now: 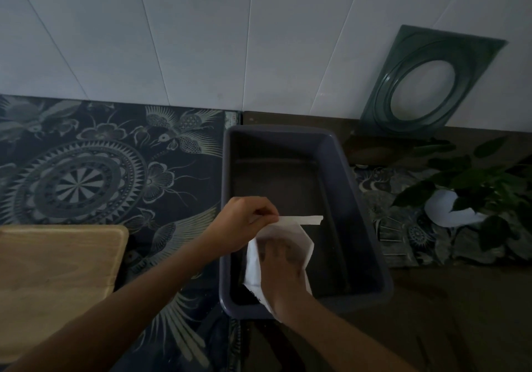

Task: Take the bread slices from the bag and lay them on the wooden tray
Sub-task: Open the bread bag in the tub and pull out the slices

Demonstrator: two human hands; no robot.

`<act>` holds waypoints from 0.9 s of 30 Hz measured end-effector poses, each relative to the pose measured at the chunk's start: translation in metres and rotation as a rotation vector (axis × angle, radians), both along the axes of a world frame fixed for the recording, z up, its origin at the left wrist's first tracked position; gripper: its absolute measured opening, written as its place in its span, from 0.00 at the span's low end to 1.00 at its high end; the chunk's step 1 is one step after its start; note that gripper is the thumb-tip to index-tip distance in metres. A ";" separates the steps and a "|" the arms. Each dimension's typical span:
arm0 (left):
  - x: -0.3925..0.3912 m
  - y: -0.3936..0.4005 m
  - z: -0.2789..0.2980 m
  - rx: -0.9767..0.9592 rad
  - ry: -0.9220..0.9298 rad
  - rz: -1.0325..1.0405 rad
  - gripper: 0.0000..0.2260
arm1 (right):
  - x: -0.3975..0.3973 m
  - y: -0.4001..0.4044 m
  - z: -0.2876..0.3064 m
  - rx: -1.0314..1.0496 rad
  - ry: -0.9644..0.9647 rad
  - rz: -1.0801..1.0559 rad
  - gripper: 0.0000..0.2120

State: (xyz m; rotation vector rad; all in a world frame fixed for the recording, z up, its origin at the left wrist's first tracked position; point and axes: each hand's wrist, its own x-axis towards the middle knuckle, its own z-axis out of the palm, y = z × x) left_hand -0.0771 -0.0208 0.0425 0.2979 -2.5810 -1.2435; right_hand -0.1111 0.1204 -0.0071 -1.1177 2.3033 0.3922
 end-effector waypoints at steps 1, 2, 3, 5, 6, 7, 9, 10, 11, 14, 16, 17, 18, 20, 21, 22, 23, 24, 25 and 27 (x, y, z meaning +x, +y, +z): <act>0.000 -0.001 0.000 0.000 0.002 -0.004 0.03 | 0.000 0.000 -0.002 -0.019 -0.014 -0.026 0.36; 0.001 -0.002 -0.001 -0.001 0.003 -0.008 0.03 | 0.000 0.000 -0.003 -0.049 -0.038 -0.063 0.36; 0.001 -0.003 -0.002 -0.004 0.004 -0.012 0.03 | 0.000 0.000 -0.004 -0.061 -0.057 -0.091 0.36; 0.002 -0.005 -0.004 -0.016 0.010 -0.020 0.03 | -0.002 0.001 -0.008 -0.055 -0.034 -0.110 0.37; 0.002 -0.006 -0.004 -0.022 0.015 -0.027 0.04 | -0.004 0.000 -0.010 -0.045 -0.055 -0.133 0.37; 0.003 -0.007 -0.004 -0.030 0.022 -0.033 0.04 | -0.006 0.000 -0.010 -0.058 -0.080 -0.151 0.35; 0.005 -0.008 -0.005 -0.048 0.035 -0.044 0.04 | -0.007 -0.001 -0.015 -0.076 -0.082 -0.136 0.35; 0.006 -0.008 -0.005 -0.056 0.038 -0.048 0.04 | -0.007 -0.001 -0.017 -0.076 -0.082 -0.131 0.35; 0.007 -0.009 -0.005 -0.059 0.040 -0.050 0.04 | -0.007 -0.001 -0.018 -0.055 -0.078 -0.121 0.34; 0.009 -0.009 -0.006 -0.055 0.052 -0.049 0.04 | -0.009 0.000 -0.020 -0.036 -0.087 -0.093 0.34; 0.011 -0.010 -0.007 -0.052 0.051 -0.043 0.04 | -0.009 0.000 -0.017 -0.041 -0.088 -0.054 0.35; 0.012 -0.010 -0.008 -0.044 0.053 -0.040 0.04 | -0.009 0.001 -0.017 -0.059 -0.079 -0.045 0.35; 0.013 -0.011 -0.008 -0.035 0.054 -0.037 0.03 | -0.008 0.001 -0.016 -0.079 -0.072 -0.048 0.35; 0.015 -0.011 -0.008 -0.025 0.054 -0.033 0.03 | -0.007 0.002 -0.014 -0.108 -0.058 -0.054 0.34; 0.015 -0.011 -0.008 -0.024 0.057 -0.033 0.03 | -0.006 0.003 -0.013 -0.119 -0.054 -0.056 0.34; 0.016 -0.011 -0.008 -0.025 0.061 -0.034 0.03 | -0.006 0.003 -0.012 -0.131 -0.044 -0.054 0.34; 0.016 -0.012 -0.008 -0.026 0.064 -0.033 0.03 | -0.005 0.003 -0.010 -0.137 -0.034 -0.046 0.35; 0.016 -0.012 -0.009 -0.026 0.065 -0.032 0.03 | -0.005 0.002 -0.008 -0.142 -0.020 -0.037 0.37; 0.016 -0.013 -0.009 -0.023 0.066 -0.030 0.03 | -0.004 0.001 -0.006 -0.146 -0.014 -0.029 0.39; 0.016 -0.014 -0.010 -0.015 0.063 -0.019 0.03 | -0.003 -0.001 -0.001 -0.159 -0.003 -0.020 0.41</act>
